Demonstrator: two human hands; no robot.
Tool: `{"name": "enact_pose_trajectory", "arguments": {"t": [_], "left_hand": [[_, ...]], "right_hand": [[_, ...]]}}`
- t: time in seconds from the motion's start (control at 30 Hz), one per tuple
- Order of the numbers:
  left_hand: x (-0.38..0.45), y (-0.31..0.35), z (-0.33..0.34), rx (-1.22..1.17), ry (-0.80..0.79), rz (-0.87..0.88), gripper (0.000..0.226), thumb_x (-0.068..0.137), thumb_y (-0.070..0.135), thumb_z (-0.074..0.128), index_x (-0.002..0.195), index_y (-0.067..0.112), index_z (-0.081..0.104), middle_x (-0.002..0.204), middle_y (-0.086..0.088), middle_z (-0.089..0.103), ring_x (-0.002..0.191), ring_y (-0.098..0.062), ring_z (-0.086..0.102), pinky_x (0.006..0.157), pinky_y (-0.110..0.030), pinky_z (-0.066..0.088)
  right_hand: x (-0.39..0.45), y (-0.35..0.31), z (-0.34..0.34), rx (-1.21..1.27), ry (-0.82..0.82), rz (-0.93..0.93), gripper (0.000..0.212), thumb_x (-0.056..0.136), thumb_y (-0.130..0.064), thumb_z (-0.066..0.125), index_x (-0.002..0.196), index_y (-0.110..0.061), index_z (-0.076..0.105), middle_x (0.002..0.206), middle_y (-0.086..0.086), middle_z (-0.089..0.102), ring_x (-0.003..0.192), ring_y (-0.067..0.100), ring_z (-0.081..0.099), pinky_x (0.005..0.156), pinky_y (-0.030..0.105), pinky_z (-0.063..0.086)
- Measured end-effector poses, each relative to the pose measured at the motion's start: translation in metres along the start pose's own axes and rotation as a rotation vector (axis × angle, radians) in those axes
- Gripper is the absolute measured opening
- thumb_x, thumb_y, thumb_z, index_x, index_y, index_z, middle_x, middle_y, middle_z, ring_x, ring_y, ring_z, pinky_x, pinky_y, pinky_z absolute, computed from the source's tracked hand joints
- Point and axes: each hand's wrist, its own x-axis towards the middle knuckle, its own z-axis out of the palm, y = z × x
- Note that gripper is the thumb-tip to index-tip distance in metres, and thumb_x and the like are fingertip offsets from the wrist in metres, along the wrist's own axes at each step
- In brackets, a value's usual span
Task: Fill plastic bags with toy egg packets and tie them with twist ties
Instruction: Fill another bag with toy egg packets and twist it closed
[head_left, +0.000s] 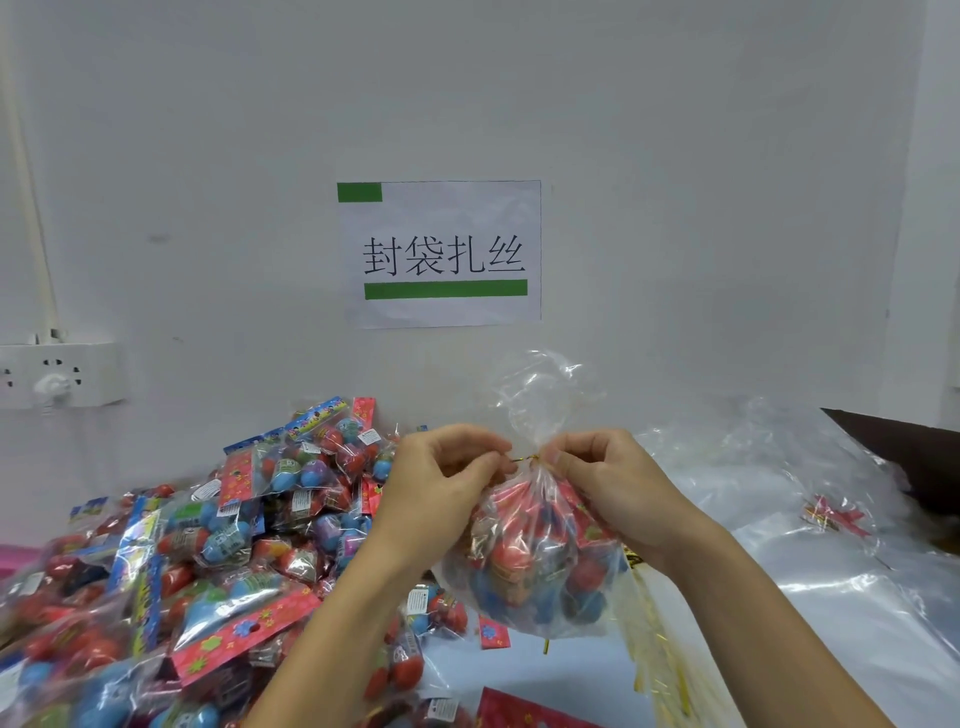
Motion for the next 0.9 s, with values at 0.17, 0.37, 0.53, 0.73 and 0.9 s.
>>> {"name": "enact_pose_trajectory", "arguments": {"t": [0.17, 0.37, 0.53, 0.73, 0.9], "left_hand": [[-0.001, 0.009, 0.002, -0.137, -0.079, -0.249, 0.016, 0.093, 0.019, 0.068, 0.085, 0.013, 0.08, 0.089, -0.007, 0.078, 0.089, -0.023, 0.074, 0.081, -0.033, 0.058], [-0.005, 0.016, 0.002, -0.164, -0.128, -0.259, 0.008, 0.082, 0.021, 0.078, 0.084, 0.013, 0.08, 0.089, -0.007, 0.078, 0.085, -0.023, 0.075, 0.075, -0.03, 0.059], [-0.008, 0.019, 0.003, -0.05, -0.065, -0.168, 0.004, 0.079, 0.019, 0.083, 0.079, 0.016, 0.08, 0.08, -0.003, 0.077, 0.079, -0.017, 0.075, 0.074, -0.028, 0.061], [-0.012, 0.021, 0.025, 0.095, 0.12, -0.015, 0.011, 0.08, 0.017, 0.081, 0.07, 0.021, 0.079, 0.063, 0.008, 0.073, 0.06, -0.004, 0.07, 0.054, -0.016, 0.053], [-0.018, 0.02, 0.036, 0.281, 0.221, 0.247, 0.012, 0.082, 0.02, 0.08, 0.07, 0.021, 0.08, 0.061, 0.013, 0.071, 0.057, -0.003, 0.066, 0.057, -0.024, 0.054]], "right_hand": [[0.001, 0.0, -0.001, -0.146, -0.01, -0.081, 0.026, 0.1, -0.009, 0.058, 0.081, -0.007, 0.076, 0.076, 0.013, 0.074, 0.069, 0.019, 0.067, 0.074, 0.039, 0.056], [0.001, 0.0, -0.001, -0.174, -0.028, -0.136, 0.027, 0.1, -0.011, 0.059, 0.08, -0.01, 0.077, 0.088, 0.03, 0.068, 0.075, 0.031, 0.063, 0.079, 0.053, 0.054], [0.002, 0.003, 0.001, -0.106, 0.025, -0.133, 0.028, 0.099, -0.01, 0.06, 0.074, -0.008, 0.075, 0.084, 0.037, 0.063, 0.069, 0.028, 0.055, 0.068, 0.042, 0.046], [0.006, 0.008, 0.001, -0.033, 0.094, -0.141, 0.039, 0.099, -0.007, 0.058, 0.066, -0.017, 0.075, 0.064, 0.004, 0.07, 0.058, 0.012, 0.065, 0.056, 0.023, 0.05], [0.009, 0.01, -0.003, 0.004, 0.135, -0.145, 0.029, 0.098, -0.005, 0.059, 0.075, -0.01, 0.076, 0.071, 0.007, 0.074, 0.065, 0.015, 0.068, 0.062, 0.026, 0.053]]}}
